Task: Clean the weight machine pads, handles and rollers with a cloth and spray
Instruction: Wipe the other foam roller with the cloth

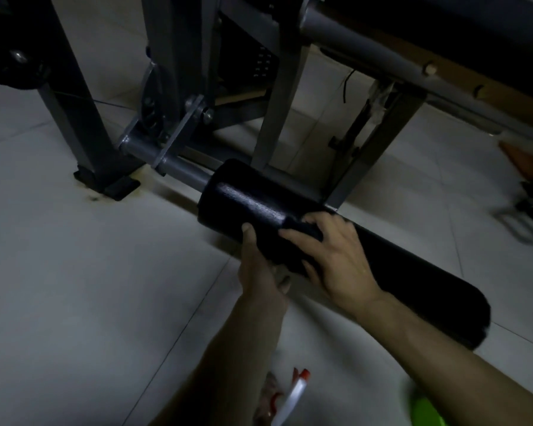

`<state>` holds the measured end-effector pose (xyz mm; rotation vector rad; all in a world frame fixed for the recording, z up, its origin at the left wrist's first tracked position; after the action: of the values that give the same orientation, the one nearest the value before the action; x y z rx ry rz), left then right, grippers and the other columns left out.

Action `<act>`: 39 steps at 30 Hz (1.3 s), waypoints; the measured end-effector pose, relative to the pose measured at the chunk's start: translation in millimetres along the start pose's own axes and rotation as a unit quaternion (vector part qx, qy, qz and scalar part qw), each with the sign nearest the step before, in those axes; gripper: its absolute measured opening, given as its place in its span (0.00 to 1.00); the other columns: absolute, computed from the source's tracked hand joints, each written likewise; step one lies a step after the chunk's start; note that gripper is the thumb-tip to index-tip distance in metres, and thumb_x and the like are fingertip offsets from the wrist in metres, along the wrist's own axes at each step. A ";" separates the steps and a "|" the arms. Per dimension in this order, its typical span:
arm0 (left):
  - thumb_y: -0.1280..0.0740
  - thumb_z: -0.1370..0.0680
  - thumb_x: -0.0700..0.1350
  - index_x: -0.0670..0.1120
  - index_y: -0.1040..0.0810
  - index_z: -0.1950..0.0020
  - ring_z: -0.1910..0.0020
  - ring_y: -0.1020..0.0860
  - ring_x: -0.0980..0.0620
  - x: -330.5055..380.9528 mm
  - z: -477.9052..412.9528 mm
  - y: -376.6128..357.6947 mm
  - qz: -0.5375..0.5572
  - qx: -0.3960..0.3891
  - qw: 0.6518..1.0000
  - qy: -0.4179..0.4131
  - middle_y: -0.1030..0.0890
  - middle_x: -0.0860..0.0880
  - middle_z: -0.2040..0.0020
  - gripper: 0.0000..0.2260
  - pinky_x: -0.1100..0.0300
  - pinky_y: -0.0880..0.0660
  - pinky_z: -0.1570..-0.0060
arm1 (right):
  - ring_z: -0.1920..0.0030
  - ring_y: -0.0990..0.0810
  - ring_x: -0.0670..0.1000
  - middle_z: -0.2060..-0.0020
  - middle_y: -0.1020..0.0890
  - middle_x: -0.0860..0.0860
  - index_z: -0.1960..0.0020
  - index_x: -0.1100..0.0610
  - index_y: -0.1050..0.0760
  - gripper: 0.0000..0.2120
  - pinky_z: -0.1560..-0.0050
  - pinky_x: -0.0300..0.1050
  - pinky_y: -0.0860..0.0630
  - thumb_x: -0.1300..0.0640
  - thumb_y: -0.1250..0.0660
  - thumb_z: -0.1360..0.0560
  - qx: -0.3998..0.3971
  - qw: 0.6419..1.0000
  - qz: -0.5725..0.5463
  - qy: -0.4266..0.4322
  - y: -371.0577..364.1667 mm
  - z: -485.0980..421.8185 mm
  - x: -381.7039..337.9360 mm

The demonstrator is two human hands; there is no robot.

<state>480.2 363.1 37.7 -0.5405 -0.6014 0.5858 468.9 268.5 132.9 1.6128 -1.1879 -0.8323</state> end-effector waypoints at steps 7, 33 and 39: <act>0.35 0.27 0.73 0.52 0.23 0.34 0.42 0.20 0.43 -33.8 0.0 -8.5 -0.023 -0.009 1.000 0.005 0.19 0.44 0.42 0.31 0.39 0.23 0.37 | 0.40 0.26 0.61 0.38 0.26 0.58 0.32 0.54 0.19 0.23 0.44 0.61 0.28 0.61 0.33 0.27 0.083 0.989 -0.015 -0.119 46.8 127.3 63.1; 0.27 0.36 0.74 0.54 0.20 0.39 0.43 0.19 0.45 -109.7 2.4 -38.7 -0.066 0.012 0.998 -0.021 0.18 0.47 0.41 0.34 0.42 0.20 0.42 | 0.41 0.25 0.63 0.42 0.21 0.55 0.34 0.52 0.18 0.23 0.40 0.62 0.33 0.57 0.32 0.29 0.197 0.947 0.030 -0.253 81.6 233.4 129.0; 0.22 0.53 0.76 0.52 0.20 0.36 0.43 0.17 0.41 -105.8 6.1 -51.5 -0.045 -0.001 0.999 -0.013 0.15 0.46 0.42 0.51 0.36 0.21 0.44 | 0.41 0.25 0.60 0.40 0.23 0.56 0.32 0.53 0.20 0.25 0.41 0.57 0.33 0.57 0.33 0.30 0.148 0.967 -0.066 -0.199 49.3 143.4 88.1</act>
<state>422.4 260.5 35.5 -0.5049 -0.6473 0.5074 350.9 138.8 132.2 1.8336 -1.5583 -1.1467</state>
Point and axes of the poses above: each hand's wrist, its own z-axis away from the middle knuckle, its own y-axis out of the back of the hand, x = y × z, the point moved 7 cm from there along -z, towards the middle knuckle
